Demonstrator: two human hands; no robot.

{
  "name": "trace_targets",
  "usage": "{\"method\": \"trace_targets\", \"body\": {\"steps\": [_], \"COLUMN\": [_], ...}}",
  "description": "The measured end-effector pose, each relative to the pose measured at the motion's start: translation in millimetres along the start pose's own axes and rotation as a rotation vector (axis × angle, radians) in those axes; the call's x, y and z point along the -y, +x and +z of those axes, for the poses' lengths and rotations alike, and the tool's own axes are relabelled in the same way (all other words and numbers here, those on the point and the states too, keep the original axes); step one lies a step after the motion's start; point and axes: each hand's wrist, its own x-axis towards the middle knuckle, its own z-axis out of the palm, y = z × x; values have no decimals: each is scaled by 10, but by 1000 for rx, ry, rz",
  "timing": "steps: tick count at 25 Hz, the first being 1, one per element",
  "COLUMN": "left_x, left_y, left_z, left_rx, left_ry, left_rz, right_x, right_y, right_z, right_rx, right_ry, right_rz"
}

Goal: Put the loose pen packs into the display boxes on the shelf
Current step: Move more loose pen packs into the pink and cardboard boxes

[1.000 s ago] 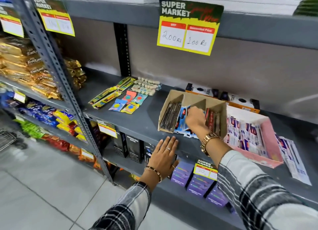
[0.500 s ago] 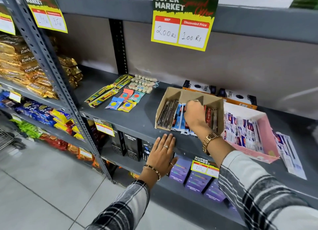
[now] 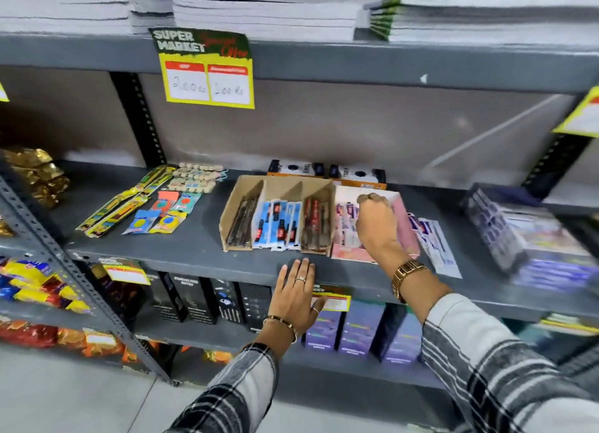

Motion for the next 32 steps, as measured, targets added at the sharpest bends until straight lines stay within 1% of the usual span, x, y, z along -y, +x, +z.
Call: {"method": "trace_targets", "body": {"steps": [4,8,11,15,17,19,22,25,29,32], "left_x": [-329,-657,-794,-817,-806,-797,-804,-798,-807,-808], "left_y": [176,296,340,366,375,360,331,328,323,329], "left_z": [-10,30,98,155,150,115,93,85,85,93], "left_rx": [-2,6,-2,-12,-19,-58,-152,-205,-211,-204], "left_ry": [-1,-22,15,18,-1,8,20,2,23,18], "left_rz": [106,164,188,177,184,204,221,229,211,224], "right_x": [-525,-1010,-1276,-1442,-1449,-1444,-1444,-1456,-1455,-1459], "right_y": [-154,-302,-357,-363,-353,-327,-282,-246,-221,-245], "right_z": [-71,-71,-29,66,118,160,188,188,167,145], "right_rx": [15,30,57,134,176,200,202,201,197,165], "right_ry": [-20,34,78,134,153,154,120,95,78,61], "right_rz": [108,309,448,554,580,577,555,551,538,511]}}
